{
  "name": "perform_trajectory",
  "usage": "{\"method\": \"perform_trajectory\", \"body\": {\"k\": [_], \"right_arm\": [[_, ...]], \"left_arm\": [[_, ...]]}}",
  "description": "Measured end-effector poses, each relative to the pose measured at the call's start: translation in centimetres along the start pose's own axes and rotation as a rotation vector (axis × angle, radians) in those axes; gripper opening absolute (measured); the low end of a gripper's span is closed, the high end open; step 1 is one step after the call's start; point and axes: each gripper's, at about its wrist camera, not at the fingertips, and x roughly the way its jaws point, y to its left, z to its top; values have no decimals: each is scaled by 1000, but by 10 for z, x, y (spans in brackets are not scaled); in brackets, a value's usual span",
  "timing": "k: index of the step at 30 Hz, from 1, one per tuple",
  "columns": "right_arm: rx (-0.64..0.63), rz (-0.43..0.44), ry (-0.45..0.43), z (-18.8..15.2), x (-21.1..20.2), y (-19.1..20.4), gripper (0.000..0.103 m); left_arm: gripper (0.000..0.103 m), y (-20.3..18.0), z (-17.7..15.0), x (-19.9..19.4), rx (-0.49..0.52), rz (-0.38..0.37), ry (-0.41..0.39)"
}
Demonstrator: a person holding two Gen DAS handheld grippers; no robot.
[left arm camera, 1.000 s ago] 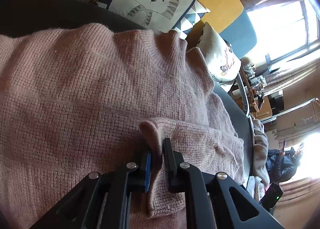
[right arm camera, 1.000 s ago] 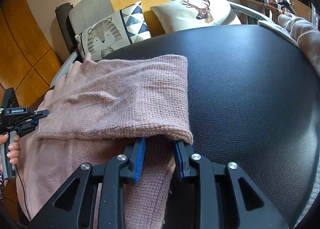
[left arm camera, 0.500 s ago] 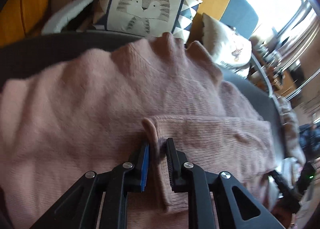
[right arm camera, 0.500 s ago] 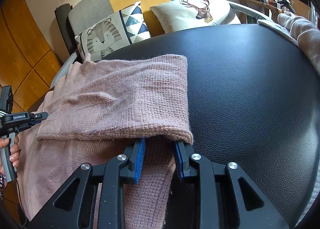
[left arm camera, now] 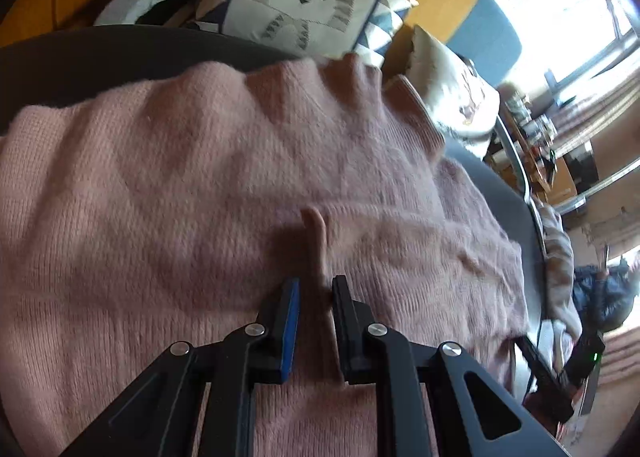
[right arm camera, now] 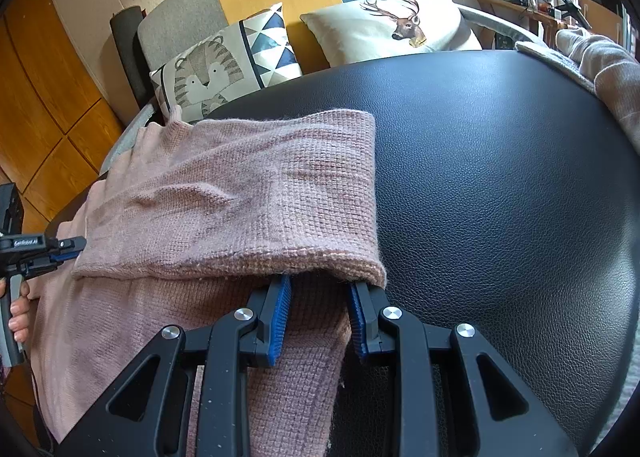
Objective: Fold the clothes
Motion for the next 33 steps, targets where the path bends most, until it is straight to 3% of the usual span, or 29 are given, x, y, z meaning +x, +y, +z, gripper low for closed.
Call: {"method": "perform_trajectory", "body": {"k": [8, 11, 14, 21, 27, 29, 31, 33], "right_arm": [[-6, -6, -2, 0, 0, 1, 28], [-10, -12, -1, -1, -1, 2, 28], [-16, -21, 1, 0, -1, 3, 28], [-35, -40, 4, 0, -1, 5, 28], [-65, -74, 7, 0, 0, 10, 28], [-68, -69, 7, 1, -1, 9, 28], [-84, -50, 14, 2, -1, 11, 35], [-112, -18, 28, 4, -1, 13, 50]], "left_arm": [[19, 0, -21, -2, -47, -106, 48], [19, -7, -29, 2, -55, -105, 48], [8, -13, -29, 0, 6, -13, 30], [6, -28, -26, -8, 187, 250, -22], [8, -25, -30, -6, 227, 256, -39], [9, -24, -30, -9, 204, 214, -45], [9, -23, -30, -18, 158, 170, -83], [9, -22, -32, -30, 112, 139, -137]]}}
